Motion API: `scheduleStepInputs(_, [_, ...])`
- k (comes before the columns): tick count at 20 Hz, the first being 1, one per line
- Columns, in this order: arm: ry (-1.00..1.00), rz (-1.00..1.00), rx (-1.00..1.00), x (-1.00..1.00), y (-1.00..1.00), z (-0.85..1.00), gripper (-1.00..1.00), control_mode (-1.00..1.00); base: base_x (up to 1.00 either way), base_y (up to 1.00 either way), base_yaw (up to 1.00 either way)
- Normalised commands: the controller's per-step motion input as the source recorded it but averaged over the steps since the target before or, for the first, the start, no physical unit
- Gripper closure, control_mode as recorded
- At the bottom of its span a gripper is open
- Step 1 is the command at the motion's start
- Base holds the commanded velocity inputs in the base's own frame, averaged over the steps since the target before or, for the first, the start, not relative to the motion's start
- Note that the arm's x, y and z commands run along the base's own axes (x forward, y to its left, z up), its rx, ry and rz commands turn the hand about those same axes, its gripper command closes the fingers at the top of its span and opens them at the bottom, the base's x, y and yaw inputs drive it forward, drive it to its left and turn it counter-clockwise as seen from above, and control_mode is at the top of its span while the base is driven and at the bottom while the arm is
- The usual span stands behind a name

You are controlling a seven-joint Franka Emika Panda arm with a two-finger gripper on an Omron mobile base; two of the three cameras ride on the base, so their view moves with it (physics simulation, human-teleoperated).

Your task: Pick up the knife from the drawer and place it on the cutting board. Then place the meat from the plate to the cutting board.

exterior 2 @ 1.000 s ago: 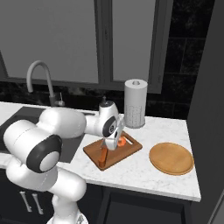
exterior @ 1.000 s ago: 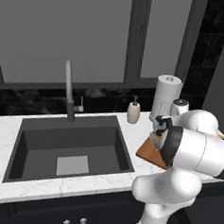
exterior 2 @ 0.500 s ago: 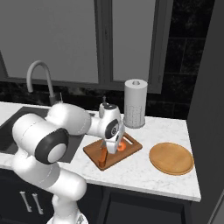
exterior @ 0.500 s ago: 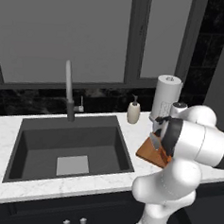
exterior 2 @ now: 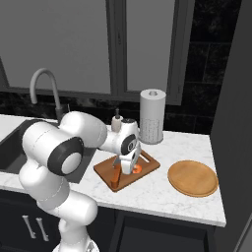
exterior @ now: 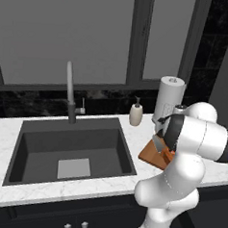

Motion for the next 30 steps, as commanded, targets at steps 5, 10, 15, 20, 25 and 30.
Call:
scheduleStepInputs(5, [0.01, 0.03, 0.03, -0.13, -0.15, 0.03, -1.0, -1.0, 0.0, 0.0, 0.0])
scheduleStepInputs(10, [0.0, 0.03, 0.03, -0.37, -0.19, 0.27, -1.0, -1.0, 0.0, 0.0, 0.0])
scheduleStepInputs(15, [-0.03, 0.0, 0.0, -0.56, -0.02, 0.66, -1.0, -1.0, 0.0, 0.0, 0.0])
scheduleStepInputs(20, [-0.01, 0.0, 0.0, -0.52, 0.08, 0.99, -1.0, -1.0, 0.0, 0.0, 0.0])
scheduleStepInputs(25, [0.0, 0.0, 0.0, -0.55, 0.04, 1.0, -1.0, -1.0, 0.0, 0.0, 0.0])
scheduleStepInputs(30, [0.0, 0.0, 0.0, -0.71, 0.11, 0.95, -1.0, -1.0, 0.0, 0.0, 0.0])
